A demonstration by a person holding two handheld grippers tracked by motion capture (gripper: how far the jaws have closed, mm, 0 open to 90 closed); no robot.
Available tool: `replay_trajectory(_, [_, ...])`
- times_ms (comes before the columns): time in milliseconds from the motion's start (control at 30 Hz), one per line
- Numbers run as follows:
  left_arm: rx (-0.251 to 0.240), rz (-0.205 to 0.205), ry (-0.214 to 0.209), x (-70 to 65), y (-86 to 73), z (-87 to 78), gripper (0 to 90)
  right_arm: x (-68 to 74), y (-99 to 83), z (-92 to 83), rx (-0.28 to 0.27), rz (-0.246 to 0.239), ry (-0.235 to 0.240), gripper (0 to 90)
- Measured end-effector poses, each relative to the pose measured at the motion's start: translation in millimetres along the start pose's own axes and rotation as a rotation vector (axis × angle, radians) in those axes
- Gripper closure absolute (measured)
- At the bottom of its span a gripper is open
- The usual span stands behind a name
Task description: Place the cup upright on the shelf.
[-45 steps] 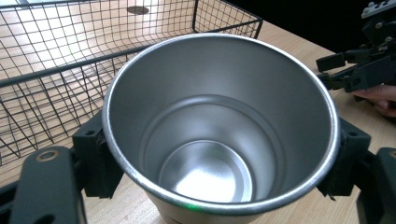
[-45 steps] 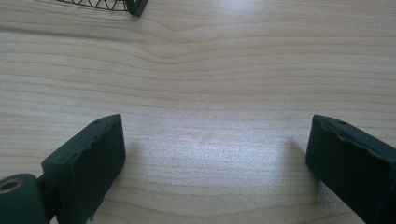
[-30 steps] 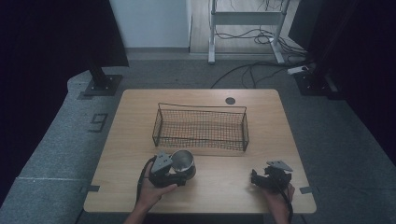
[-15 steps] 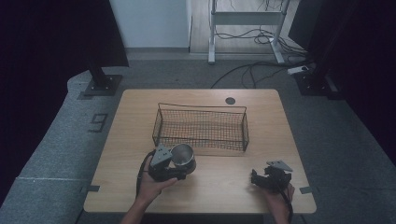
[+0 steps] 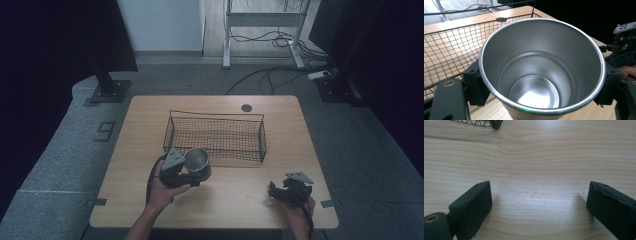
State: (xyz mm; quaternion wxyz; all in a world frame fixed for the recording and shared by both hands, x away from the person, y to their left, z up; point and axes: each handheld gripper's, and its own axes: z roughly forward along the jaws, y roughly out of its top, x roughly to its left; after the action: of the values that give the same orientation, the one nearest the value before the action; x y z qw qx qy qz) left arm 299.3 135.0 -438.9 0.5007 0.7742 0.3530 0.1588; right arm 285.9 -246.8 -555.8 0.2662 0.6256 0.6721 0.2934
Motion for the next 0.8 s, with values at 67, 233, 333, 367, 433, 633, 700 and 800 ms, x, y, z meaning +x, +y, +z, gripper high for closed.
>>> replay_trajectory(67, [0.001,-0.001,0.0,0.6,1.6,0.9,19.2,-0.1,0.0,0.0,0.0,-0.001,0.0,6.2])
replay_trajectory(233, [0.002,-0.006,0.005,2.9,3.8,3.7,19.2,0.0,0.0,0.0,0.0,0.0,0.0,6.2])
replay_trajectory(333, [0.005,-0.005,0.011,4.5,4.9,6.2,19.2,-0.1,0.0,0.0,-0.001,-0.001,0.0,6.2])
replay_trajectory(367, [0.005,-0.005,0.01,5.0,5.5,6.8,19.2,-0.1,0.0,0.0,-0.001,-0.001,0.0,6.2])
replay_trajectory(433, [0.005,-0.007,0.01,5.5,6.7,7.6,19.2,0.0,0.0,0.0,0.0,0.0,0.0,6.2])
replay_trajectory(633, [0.004,-0.007,0.013,7.7,10.0,10.1,19.2,-0.1,0.0,0.0,-0.001,-0.001,-0.001,6.3])
replay_trajectory(700, [0.005,-0.008,0.014,8.6,10.9,11.5,19.2,-0.1,0.0,-0.1,-0.001,0.0,-0.001,6.4])
replay_trajectory(800, [0.006,-0.008,0.016,9.2,12.3,13.5,19.2,-0.1,0.0,0.0,-0.001,0.0,-0.001,6.4])
